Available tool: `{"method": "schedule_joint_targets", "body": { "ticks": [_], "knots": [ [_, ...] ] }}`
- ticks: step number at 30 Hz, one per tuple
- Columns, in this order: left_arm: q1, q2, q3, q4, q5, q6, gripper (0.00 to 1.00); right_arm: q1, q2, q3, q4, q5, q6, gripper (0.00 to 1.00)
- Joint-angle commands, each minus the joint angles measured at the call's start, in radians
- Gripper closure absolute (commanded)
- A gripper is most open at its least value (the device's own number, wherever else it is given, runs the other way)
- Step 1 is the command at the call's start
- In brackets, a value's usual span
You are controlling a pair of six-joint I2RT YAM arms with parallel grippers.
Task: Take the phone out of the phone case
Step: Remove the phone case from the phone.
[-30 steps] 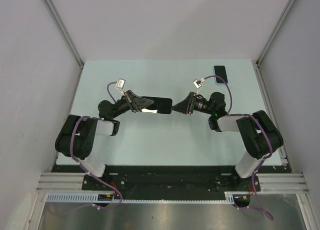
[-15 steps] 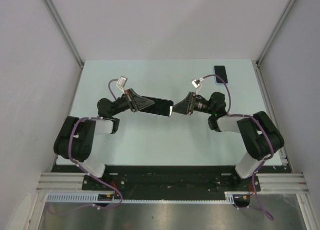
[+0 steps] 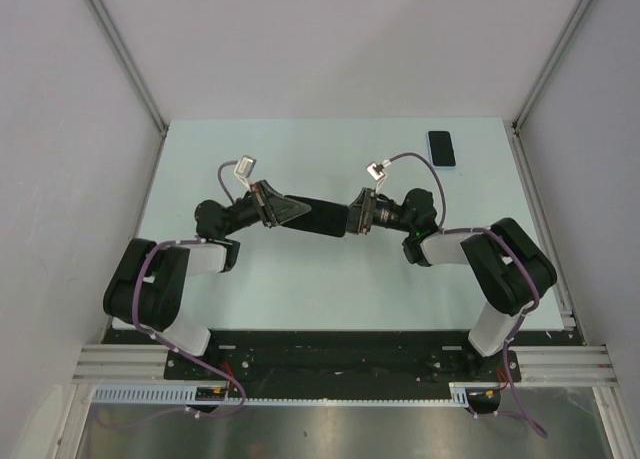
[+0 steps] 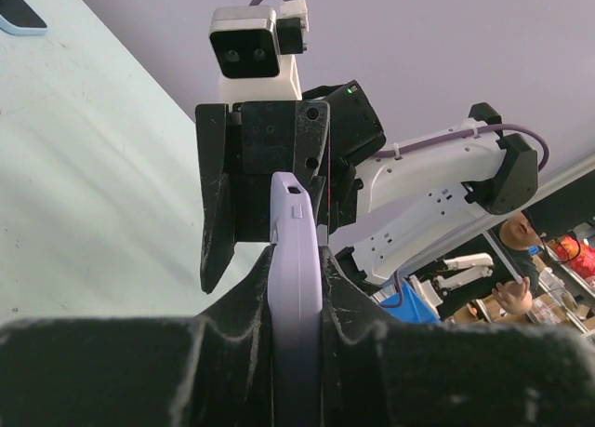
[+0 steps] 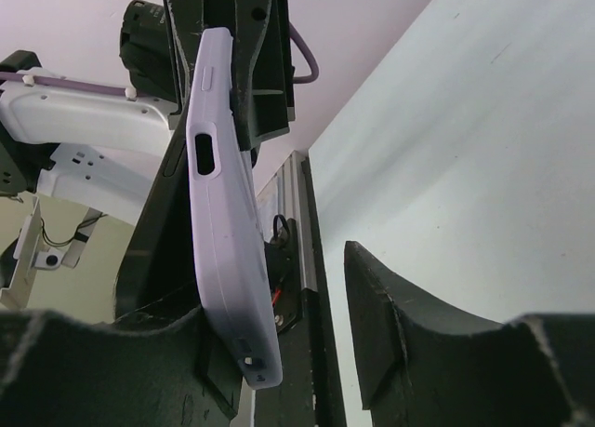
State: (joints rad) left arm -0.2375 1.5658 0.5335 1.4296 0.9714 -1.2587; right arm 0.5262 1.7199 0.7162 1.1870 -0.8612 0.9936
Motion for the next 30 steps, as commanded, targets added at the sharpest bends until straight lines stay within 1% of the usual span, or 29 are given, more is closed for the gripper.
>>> {"method": "schedule_joint_targets", "body": {
  "ticks": [1, 4, 8, 15, 18, 19, 24, 27, 28, 29, 30],
  "knots": [
    [-0.028, 0.046, -0.012, 0.255, -0.141, 0.142, 1.00, 0.092, -0.020, 0.091, 0.404, -0.033, 0.051, 0.51],
    [-0.028, 0.037, -0.026, 0.255, -0.160, 0.165, 1.00, 0.093, -0.019, 0.092, 0.404, -0.029, 0.056, 0.52],
    [-0.023, 0.028, -0.047, 0.255, -0.213, 0.199, 1.00, 0.093, -0.017, 0.091, 0.404, -0.024, 0.069, 0.58],
    [0.009, 0.023, -0.084, 0.255, -0.289, 0.226, 1.00, 0.095, -0.017, 0.091, 0.405, -0.015, 0.097, 0.58],
    [0.015, 0.031, -0.086, 0.253, -0.283, 0.228, 1.00, 0.097, -0.011, 0.091, 0.404, -0.013, 0.103, 0.70],
    [0.015, 0.036, -0.084, 0.255, -0.283, 0.228, 1.00, 0.097, -0.010, 0.091, 0.405, -0.013, 0.106, 0.79],
    [0.015, 0.053, -0.069, 0.255, -0.252, 0.214, 1.00, 0.097, -0.011, 0.091, 0.405, -0.015, 0.108, 0.84],
    [0.015, 0.065, -0.060, 0.255, -0.234, 0.203, 0.97, 0.095, -0.011, 0.091, 0.404, -0.013, 0.108, 0.92],
    [0.015, 0.068, -0.058, 0.255, -0.231, 0.202, 0.96, 0.095, -0.011, 0.091, 0.404, -0.013, 0.109, 0.97],
    [0.015, 0.069, -0.056, 0.255, -0.221, 0.200, 0.93, 0.093, -0.010, 0.091, 0.402, -0.012, 0.109, 1.00],
    [0.015, 0.071, -0.050, 0.255, -0.215, 0.197, 0.92, 0.092, -0.009, 0.091, 0.401, -0.012, 0.111, 1.00]
  ]
}}
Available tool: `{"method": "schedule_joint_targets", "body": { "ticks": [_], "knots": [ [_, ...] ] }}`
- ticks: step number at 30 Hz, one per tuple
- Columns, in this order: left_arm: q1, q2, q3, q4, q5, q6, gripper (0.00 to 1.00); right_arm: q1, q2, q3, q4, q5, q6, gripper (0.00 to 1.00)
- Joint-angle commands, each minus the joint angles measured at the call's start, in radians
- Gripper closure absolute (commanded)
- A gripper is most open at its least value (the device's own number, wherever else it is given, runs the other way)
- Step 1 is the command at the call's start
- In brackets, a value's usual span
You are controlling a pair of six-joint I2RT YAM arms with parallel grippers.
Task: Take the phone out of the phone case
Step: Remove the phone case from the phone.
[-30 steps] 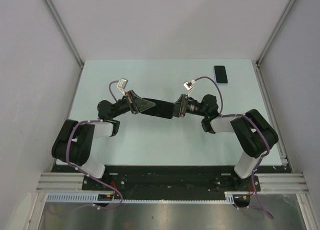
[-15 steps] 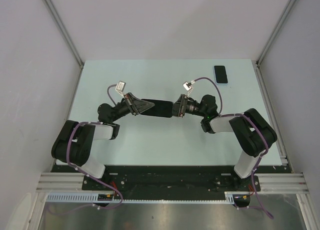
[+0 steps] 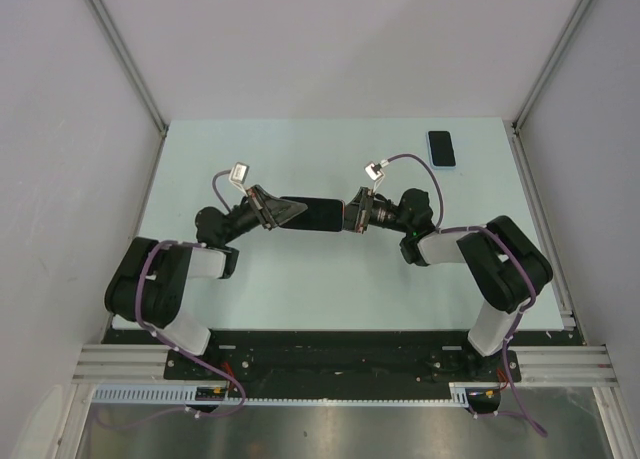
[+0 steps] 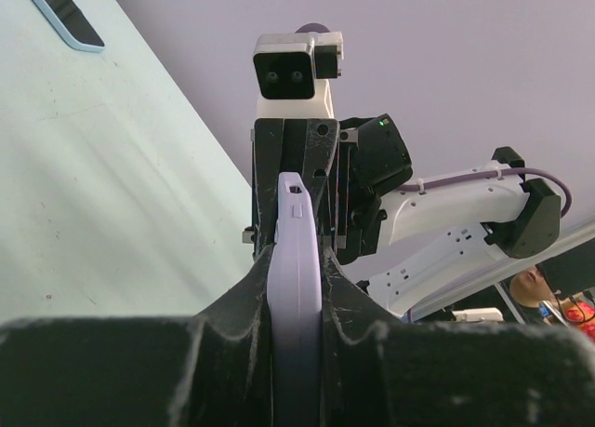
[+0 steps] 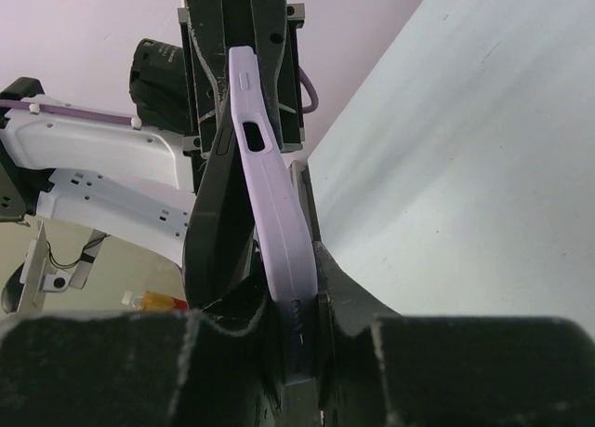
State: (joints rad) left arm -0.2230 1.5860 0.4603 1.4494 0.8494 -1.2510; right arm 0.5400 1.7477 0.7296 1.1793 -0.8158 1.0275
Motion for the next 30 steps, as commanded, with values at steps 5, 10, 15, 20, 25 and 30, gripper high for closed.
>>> {"method": "schedule_joint_targets", "body": {
  "ticks": [5, 10, 15, 20, 25, 30],
  "knots": [
    [0.001, 0.055, 0.041, 0.235, -0.050, 0.179, 0.77, 0.072, -0.031, 0.077, 0.401, -0.056, 0.072, 1.00],
    [0.001, 0.052, 0.051, 0.235, -0.030, 0.182, 0.70, 0.066, -0.030, 0.077, 0.393, -0.066, 0.069, 1.00],
    [-0.001, 0.035, 0.051, 0.235, -0.015, 0.212, 0.49, 0.066, -0.031, 0.077, 0.384, -0.068, 0.060, 1.00],
    [-0.001, 0.008, 0.046, 0.233, -0.013, 0.232, 0.19, 0.072, -0.027, 0.077, 0.375, -0.069, 0.054, 1.00],
    [-0.001, -0.023, 0.041, 0.233, -0.019, 0.254, 0.00, 0.072, -0.030, 0.077, 0.370, -0.072, 0.052, 1.00],
    [0.002, -0.063, 0.043, 0.233, -0.007, 0.297, 0.00, 0.069, -0.028, 0.077, 0.365, -0.080, 0.042, 1.00]
  ]
}}
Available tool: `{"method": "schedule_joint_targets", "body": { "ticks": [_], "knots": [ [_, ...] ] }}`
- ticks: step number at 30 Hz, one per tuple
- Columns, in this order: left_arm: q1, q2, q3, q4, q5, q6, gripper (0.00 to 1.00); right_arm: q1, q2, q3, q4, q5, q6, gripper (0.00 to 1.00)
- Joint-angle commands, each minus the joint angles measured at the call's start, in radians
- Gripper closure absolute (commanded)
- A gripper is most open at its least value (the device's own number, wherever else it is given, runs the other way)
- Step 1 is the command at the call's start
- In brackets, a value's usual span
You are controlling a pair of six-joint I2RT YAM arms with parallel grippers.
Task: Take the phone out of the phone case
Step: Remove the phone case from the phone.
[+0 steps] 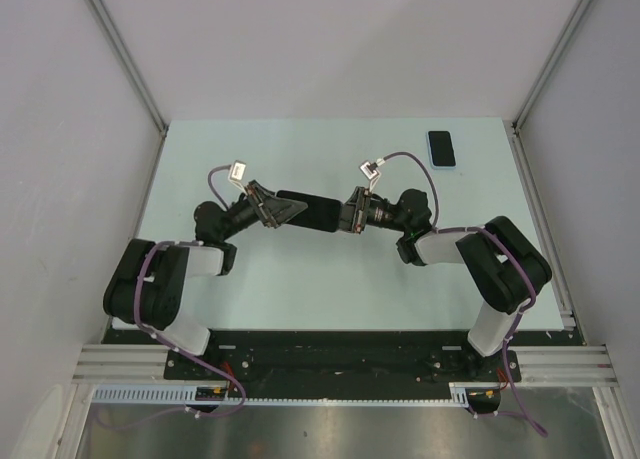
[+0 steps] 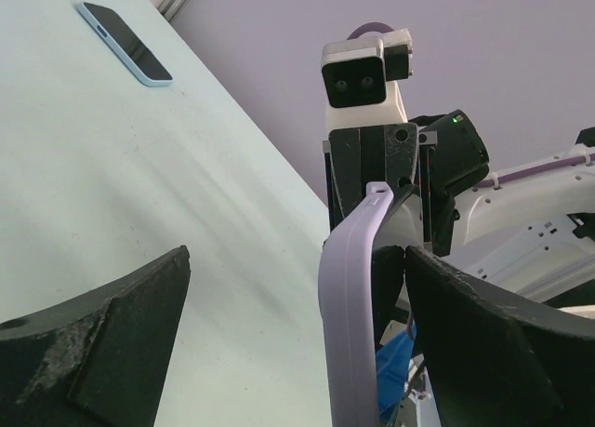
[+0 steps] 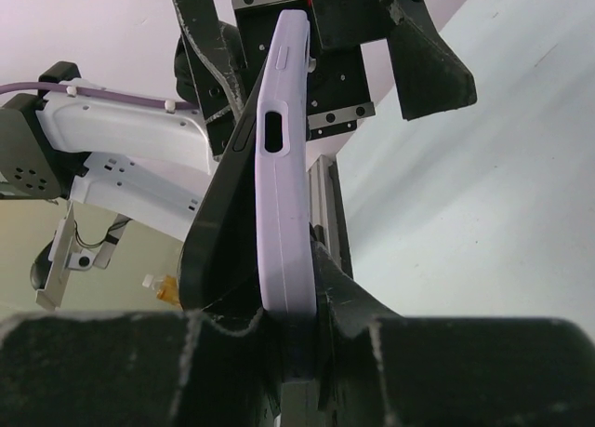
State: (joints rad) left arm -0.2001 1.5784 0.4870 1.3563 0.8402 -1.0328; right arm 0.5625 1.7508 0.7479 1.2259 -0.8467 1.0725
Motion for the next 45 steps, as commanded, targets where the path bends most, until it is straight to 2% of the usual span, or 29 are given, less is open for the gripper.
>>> {"method": "schedule_joint_targets", "body": {
  "ticks": [1, 9, 12, 13, 14, 16, 20, 28, 32, 34, 35, 39, 45],
  "knots": [
    [-0.019, -0.063, 0.015, 0.326, 0.000, 0.085, 0.00, 0.045, -0.031, 0.059, 0.314, -0.049, -0.005, 1.00],
    [0.022, -0.150, 0.022, 0.299, 0.039, 0.177, 0.00, 0.016, -0.031, 0.059, 0.264, -0.061, -0.031, 1.00],
    [0.027, -0.205, 0.038, 0.152, 0.014, 0.281, 0.00, 0.004, -0.031, 0.057, 0.245, -0.064, -0.043, 1.00],
    [0.027, -0.224, 0.042, 0.038, 0.001, 0.322, 0.00, -0.004, -0.030, 0.057, 0.239, -0.064, -0.052, 1.00],
    [0.027, -0.260, 0.051, -0.018, -0.015, 0.400, 0.00, -0.007, -0.030, 0.057, 0.233, -0.061, -0.060, 1.00],
    [0.027, -0.291, 0.064, -0.144, -0.039, 0.465, 0.00, -0.012, -0.031, 0.056, 0.207, -0.060, -0.075, 1.00],
    [0.027, -0.349, 0.111, -0.292, -0.047, 0.611, 0.00, -0.026, -0.039, 0.054, 0.135, -0.061, -0.140, 1.00],
    [0.021, -0.391, 0.176, -0.502, 0.011, 0.798, 0.00, -0.055, -0.085, 0.056, -0.161, -0.026, -0.316, 1.00],
    [0.001, -0.414, 0.196, -0.618, 0.030, 0.989, 0.00, -0.075, -0.119, 0.071, -0.299, -0.025, -0.393, 1.00],
    [-0.016, -0.419, 0.205, -0.698, 0.042, 1.060, 0.00, -0.079, -0.134, 0.083, -0.445, -0.022, -0.480, 1.00],
    [-0.034, -0.423, 0.208, -0.727, 0.040, 1.133, 0.00, -0.078, -0.152, 0.094, -0.542, -0.020, -0.518, 1.00],
    [-0.108, -0.429, 0.228, -0.896, 0.010, 1.336, 0.00, -0.084, -0.181, 0.111, -0.707, -0.018, -0.626, 1.00],
    [-0.261, -0.423, 0.228, -1.106, -0.079, 1.597, 0.00, -0.098, -0.192, 0.134, -0.876, -0.028, -0.741, 1.00]
  ]
}}
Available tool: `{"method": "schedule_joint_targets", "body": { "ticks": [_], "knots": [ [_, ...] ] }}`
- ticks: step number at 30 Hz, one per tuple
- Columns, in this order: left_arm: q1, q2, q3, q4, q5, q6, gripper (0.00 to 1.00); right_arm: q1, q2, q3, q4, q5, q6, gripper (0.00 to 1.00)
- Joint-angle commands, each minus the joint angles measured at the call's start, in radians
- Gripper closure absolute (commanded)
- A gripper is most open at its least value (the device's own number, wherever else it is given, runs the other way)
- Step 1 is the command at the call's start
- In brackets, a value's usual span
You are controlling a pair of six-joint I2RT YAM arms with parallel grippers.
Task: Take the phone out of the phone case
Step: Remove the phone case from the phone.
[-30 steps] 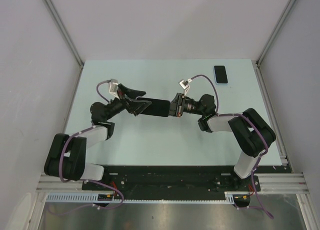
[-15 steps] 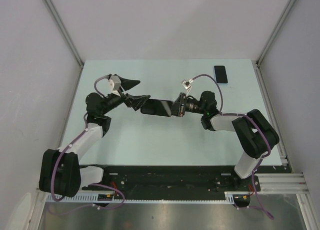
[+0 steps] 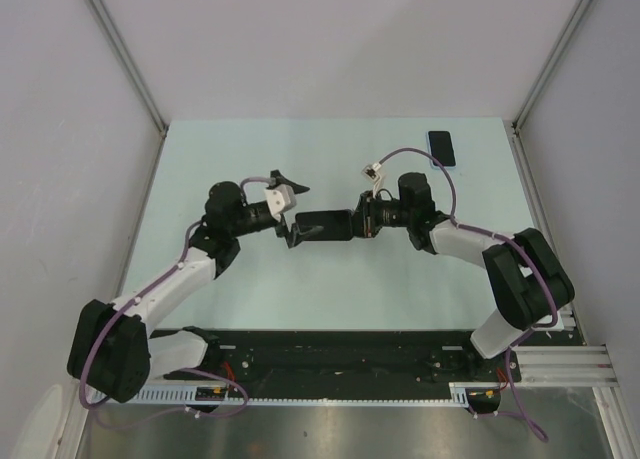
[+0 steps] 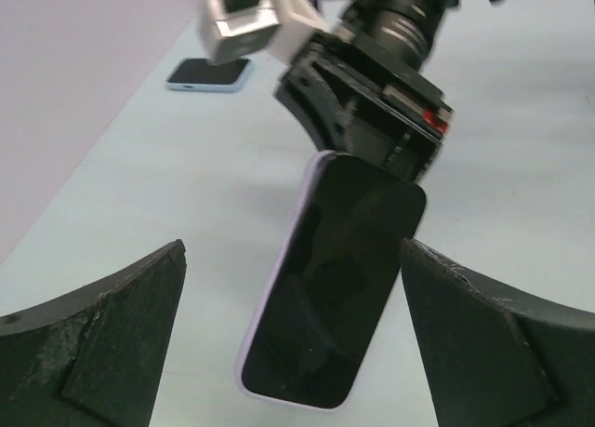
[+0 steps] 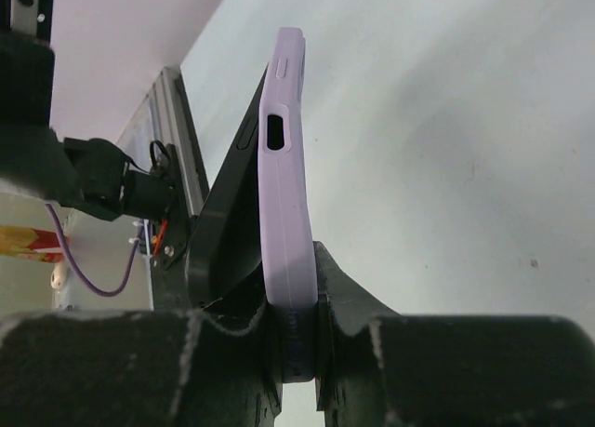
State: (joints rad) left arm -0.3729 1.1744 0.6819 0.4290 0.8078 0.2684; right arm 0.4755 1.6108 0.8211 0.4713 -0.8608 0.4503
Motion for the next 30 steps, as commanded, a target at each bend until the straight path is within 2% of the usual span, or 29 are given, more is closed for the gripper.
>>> {"method": "schedule_joint_targets", "body": {
  "ticks": [1, 7, 14, 18, 30],
  "knots": [
    [-0.107, -0.016, 0.033, -0.208, -0.064, 0.317, 0.00, -0.014, -0.049, 0.065, -0.137, -0.017, -0.130, 1.00],
    [-0.195, 0.011, 0.025, -0.243, -0.133, 0.379, 0.00, -0.026, -0.045, 0.070, -0.198, -0.020, -0.163, 1.00],
    [-0.320, 0.085, 0.041, -0.228, -0.343, 0.408, 0.00, -0.011, -0.048, 0.072, -0.177, -0.038, -0.131, 1.00],
    [-0.339, 0.117, 0.051, -0.202, -0.412, 0.397, 0.00, 0.006, -0.055, 0.072, -0.184, -0.038, -0.137, 1.00],
    [-0.373, 0.183, 0.064, -0.151, -0.478, 0.368, 0.00, 0.012, -0.058, 0.072, -0.168, -0.041, -0.105, 1.00]
  ]
}}
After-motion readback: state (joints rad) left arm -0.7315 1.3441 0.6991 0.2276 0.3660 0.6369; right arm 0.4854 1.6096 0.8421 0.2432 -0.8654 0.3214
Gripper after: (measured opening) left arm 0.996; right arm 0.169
